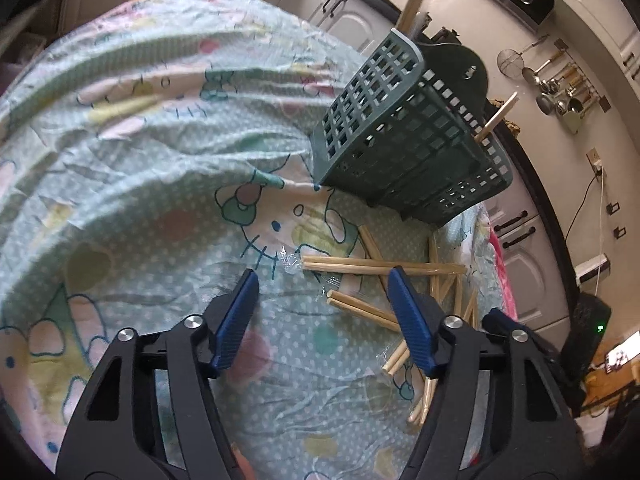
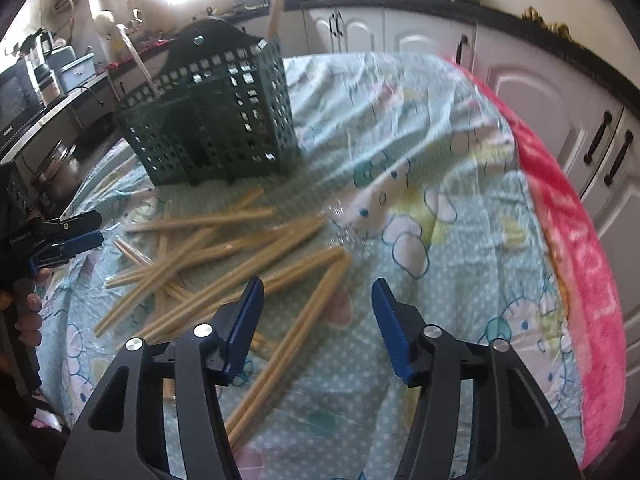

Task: Organize utensils
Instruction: 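Close the left tool on a chopstick while the right tool grasps another chopstick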

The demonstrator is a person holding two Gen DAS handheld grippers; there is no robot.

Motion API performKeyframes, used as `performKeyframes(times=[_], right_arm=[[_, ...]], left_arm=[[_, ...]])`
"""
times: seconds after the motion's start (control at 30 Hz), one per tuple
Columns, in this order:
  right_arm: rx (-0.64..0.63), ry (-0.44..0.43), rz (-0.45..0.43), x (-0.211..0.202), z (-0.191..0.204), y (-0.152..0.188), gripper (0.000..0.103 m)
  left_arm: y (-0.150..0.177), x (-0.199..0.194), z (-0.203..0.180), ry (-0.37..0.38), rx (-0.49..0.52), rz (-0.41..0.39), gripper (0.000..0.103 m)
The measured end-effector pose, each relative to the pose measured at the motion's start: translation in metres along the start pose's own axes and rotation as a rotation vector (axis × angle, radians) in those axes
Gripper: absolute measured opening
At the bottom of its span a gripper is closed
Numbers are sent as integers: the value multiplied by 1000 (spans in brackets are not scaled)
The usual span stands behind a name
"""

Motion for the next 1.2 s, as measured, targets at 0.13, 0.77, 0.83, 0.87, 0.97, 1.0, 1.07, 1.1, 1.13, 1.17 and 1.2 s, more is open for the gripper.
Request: performKeyframes(times=[0.13, 0.77, 0.83, 0.87, 0.97, 1.0, 1.07, 1.1, 1.13, 1.17, 1.2], right_arm=[[34, -13, 45, 11, -5, 3, 44], [182, -48, 89, 30, -30, -3, 12], [184, -46, 84, 29, -30, -4, 11], [187, -46, 80, 28, -31, -4, 11], [191, -40, 72, 25, -32, -6, 9], [192, -38, 71, 24, -32, -6, 9], [194, -30, 66, 22, -34, -7, 7], [193, -23, 63, 20, -35, -8, 7], [192, -19, 59, 19, -35, -8, 6], [190, -13, 55, 18, -36, -9, 6], [189, -8, 51, 16, -37, -10, 6]], left_arm=[[-3, 7, 3, 3, -22, 13, 50], [-10, 22, 11, -16, -28, 42, 3], [-12, 19, 12, -13, -32, 28, 3], [-14, 17, 12, -12, -32, 20, 3], [-19, 9, 12, -6, -32, -10, 2], [-23, 5, 12, -6, -28, -24, 2], [-28, -1, 10, -2, -22, -45, 2], [-31, -4, 9, 1, -18, -55, 2], [-34, -8, 7, 4, -14, -67, 2], [-36, -11, 5, 10, -9, -77, 2], [-39, -16, 2, 19, -3, -90, 2]])
Point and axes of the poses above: each gripper's, at about its wrist camera, not at the fingertips, and x roughly the way its jaws point, z to its left, y to its underside, the point moved 3 cm from there along x, roughly the way its jaws point, and after that the axes turned 6 degrees about -z, right-handed, at the moved point
